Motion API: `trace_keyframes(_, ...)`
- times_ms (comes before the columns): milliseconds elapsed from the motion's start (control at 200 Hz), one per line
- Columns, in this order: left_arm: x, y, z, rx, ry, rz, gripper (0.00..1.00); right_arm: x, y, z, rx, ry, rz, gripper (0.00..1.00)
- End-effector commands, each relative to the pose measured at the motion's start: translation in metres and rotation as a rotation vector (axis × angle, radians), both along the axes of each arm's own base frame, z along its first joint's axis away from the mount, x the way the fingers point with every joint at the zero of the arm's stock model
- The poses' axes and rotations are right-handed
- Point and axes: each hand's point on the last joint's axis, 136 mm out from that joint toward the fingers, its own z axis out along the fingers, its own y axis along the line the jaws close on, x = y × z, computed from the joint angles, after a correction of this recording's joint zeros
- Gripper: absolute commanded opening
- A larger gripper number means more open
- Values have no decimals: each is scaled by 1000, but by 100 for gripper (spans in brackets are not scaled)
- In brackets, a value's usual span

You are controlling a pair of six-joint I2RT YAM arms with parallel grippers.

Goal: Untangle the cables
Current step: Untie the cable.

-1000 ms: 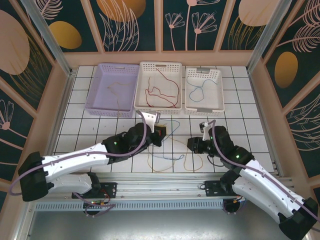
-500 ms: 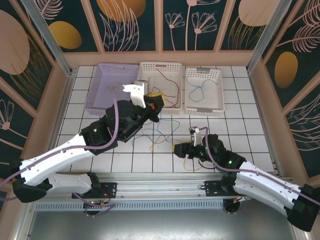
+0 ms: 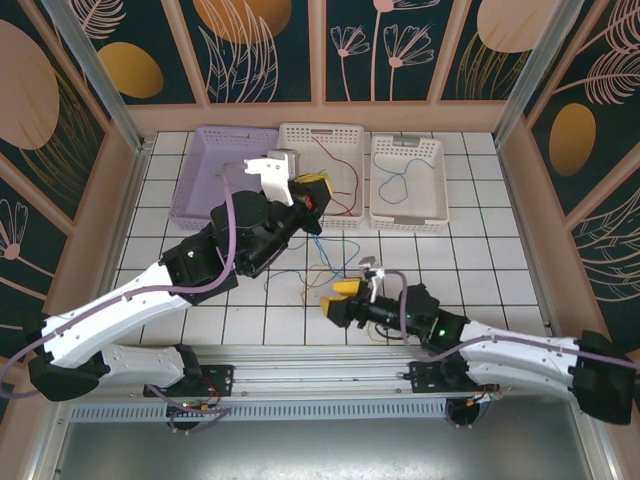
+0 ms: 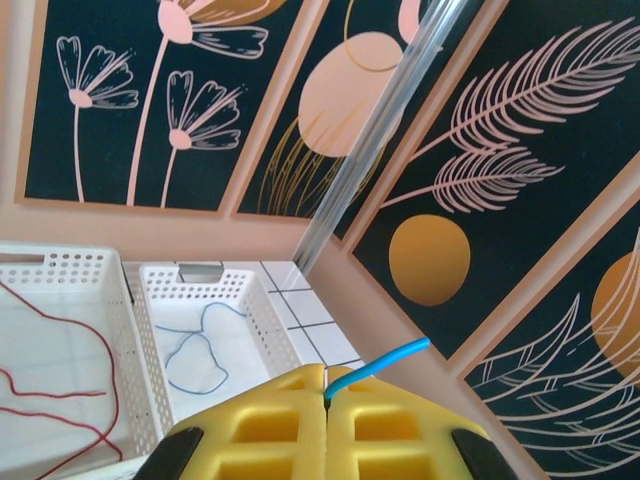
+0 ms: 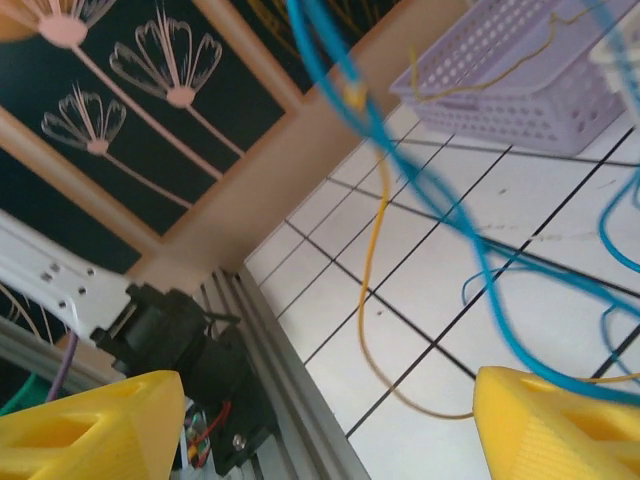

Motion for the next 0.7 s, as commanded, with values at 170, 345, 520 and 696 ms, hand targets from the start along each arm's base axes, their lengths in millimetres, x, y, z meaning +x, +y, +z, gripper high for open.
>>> trace_keyframes(170,1,4,18,-51,-11,25,0,27,37,8,-27,-117,-117,76)
trace_keyframes(345,-1,7,26,-81,-15,25,0,39,76,-1,-65,-139,-141,72)
trace_keyframes(520,-3,20,36,-98,-30,46,0,50,77,-3,-78,-179,-210,16)
trace_keyframes(696,-3,36,58,-76,-82,94,0,47,50,-26,-130,-144,-245,0)
